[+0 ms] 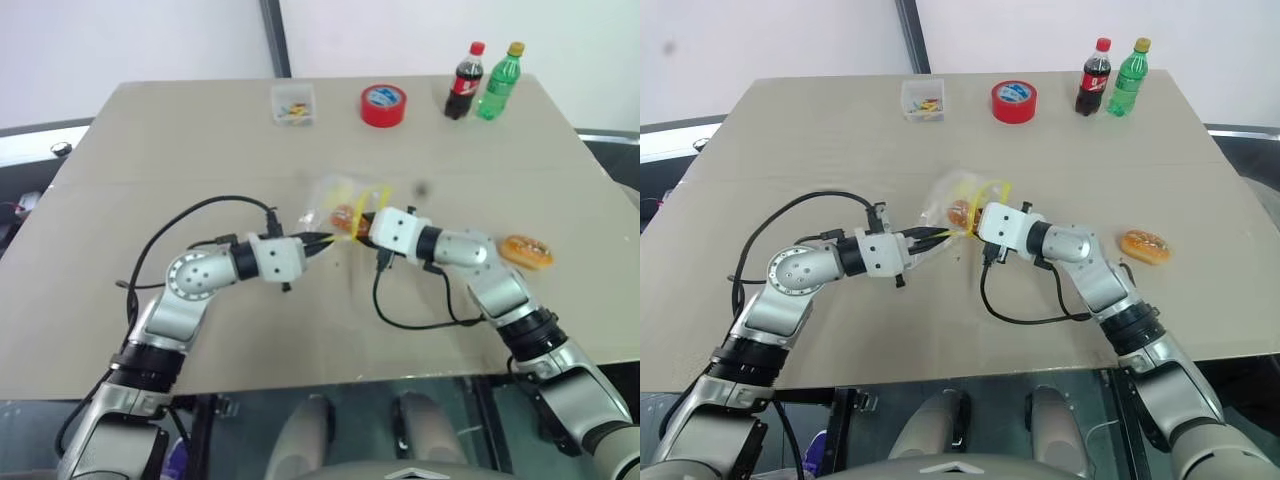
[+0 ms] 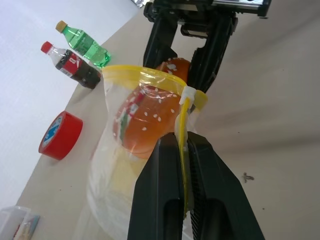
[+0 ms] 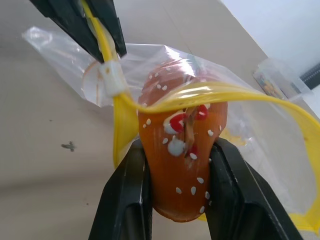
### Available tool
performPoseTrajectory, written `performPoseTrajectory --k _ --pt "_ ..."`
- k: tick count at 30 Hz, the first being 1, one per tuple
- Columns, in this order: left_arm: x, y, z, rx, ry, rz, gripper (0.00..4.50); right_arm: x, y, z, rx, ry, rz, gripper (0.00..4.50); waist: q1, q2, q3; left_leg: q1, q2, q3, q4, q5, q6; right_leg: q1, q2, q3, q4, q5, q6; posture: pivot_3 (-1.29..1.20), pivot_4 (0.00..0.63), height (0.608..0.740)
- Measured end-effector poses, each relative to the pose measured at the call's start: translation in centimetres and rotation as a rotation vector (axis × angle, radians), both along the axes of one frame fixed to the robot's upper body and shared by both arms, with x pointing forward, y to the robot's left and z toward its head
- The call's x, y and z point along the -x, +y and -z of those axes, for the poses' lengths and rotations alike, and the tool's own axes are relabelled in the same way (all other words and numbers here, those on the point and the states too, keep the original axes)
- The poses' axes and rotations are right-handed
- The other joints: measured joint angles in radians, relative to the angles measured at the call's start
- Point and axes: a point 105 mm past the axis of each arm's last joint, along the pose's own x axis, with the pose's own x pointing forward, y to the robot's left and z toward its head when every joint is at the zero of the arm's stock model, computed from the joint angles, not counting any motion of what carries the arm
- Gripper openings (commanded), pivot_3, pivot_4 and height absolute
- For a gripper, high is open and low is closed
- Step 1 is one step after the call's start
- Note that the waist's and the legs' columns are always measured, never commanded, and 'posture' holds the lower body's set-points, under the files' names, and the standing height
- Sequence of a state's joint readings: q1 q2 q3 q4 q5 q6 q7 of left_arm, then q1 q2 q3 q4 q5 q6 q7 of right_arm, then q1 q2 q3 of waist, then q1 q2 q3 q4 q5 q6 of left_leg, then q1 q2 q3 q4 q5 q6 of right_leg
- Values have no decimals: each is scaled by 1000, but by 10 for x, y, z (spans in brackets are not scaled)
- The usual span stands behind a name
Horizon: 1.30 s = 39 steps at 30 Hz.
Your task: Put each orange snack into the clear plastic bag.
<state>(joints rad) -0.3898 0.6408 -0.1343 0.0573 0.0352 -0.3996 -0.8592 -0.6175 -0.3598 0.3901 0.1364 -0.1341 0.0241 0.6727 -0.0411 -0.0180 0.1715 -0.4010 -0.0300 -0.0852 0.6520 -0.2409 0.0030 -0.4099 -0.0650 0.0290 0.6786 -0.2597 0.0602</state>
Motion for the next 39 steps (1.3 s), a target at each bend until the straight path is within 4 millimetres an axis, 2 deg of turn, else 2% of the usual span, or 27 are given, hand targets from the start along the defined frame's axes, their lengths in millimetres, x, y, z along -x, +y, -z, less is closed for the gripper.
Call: performPoseTrajectory --k 6,10,11,14,16,22,23,25,28,29,31,33,39 --pt "-3 -9 -7 60 -3 0 0 -10 0 2 64 -164 57 1322 0 0 0 0 0 0 0 0 0 0 0 0 0 0 0 0 150 740" --pt "-3 -10 -10 75 -13 4 0 -14 1 3 81 -212 81 1322 0 0 0 0 0 0 0 0 0 0 0 0 0 0 0 0 150 740" --pt "-3 -10 -10 75 -15 6 0 -14 1 4 67 -197 87 1322 -1 0 0 0 0 0 0 0 0 0 0 0 0 0 0 0 150 740" --pt "1 -11 -9 64 -29 27 0 -17 10 -1 -157 8 141 1322 -3 0 0 1 1 1 -1 0 0 0 1 1 0 0 0 0 150 740" --pt "4 -12 -6 50 -33 45 0 -14 17 1 -243 133 136 1322 -2 0 0 1 1 0 -1 0 0 0 1 1 0 0 0 0 150 740" --pt "14 -8 5 -10 -47 81 0 -11 19 12 -243 248 120 1322 3 0 0 0 0 0 0 0 0 0 0 1 0 0 0 0 150 740" --pt "13 -7 6 -12 -48 80 0 -11 18 14 -229 249 122 1907 2 0 0 1 0 0 0 0 0 0 0 1 0 0 0 0 150 740" --pt "12 -5 8 -11 -41 72 0 -12 15 18 -205 246 131 2627 1 0 0 1 0 0 0 0 0 0 0 1 0 0 0 0 150 740" --pt "8 -2 9 4 -33 44 0 -15 10 19 -185 224 162 4096 0 0 0 1 0 0 0 0 0 0 0 1 0 0 0 0 150 740" --pt "6 0 8 21 -27 22 0 -18 6 18 -174 203 187 4451 0 0 0 1 0 0 0 0 0 0 0 1 0 0 0 0 150 740" --pt "3 1 8 33 -18 -2 0 -19 -1 16 -165 188 206 4451 0 0 0 1 0 0 0 0 0 0 0 1 0 0 0 0 150 740" --pt "-3 6 7 60 -6 -54 0 -16 -16 7 -165 165 228 4451 2 0 0 0 0 0 0 0 0 0 0 1 0 0 0 0 150 740" --pt "-20 14 1 152 15 -170 0 16 -70 -12 -197 191 255 4451 9 0 0 -1 0 -1 0 0 0 0 -1 -1 -1 0 0 0 150 740"
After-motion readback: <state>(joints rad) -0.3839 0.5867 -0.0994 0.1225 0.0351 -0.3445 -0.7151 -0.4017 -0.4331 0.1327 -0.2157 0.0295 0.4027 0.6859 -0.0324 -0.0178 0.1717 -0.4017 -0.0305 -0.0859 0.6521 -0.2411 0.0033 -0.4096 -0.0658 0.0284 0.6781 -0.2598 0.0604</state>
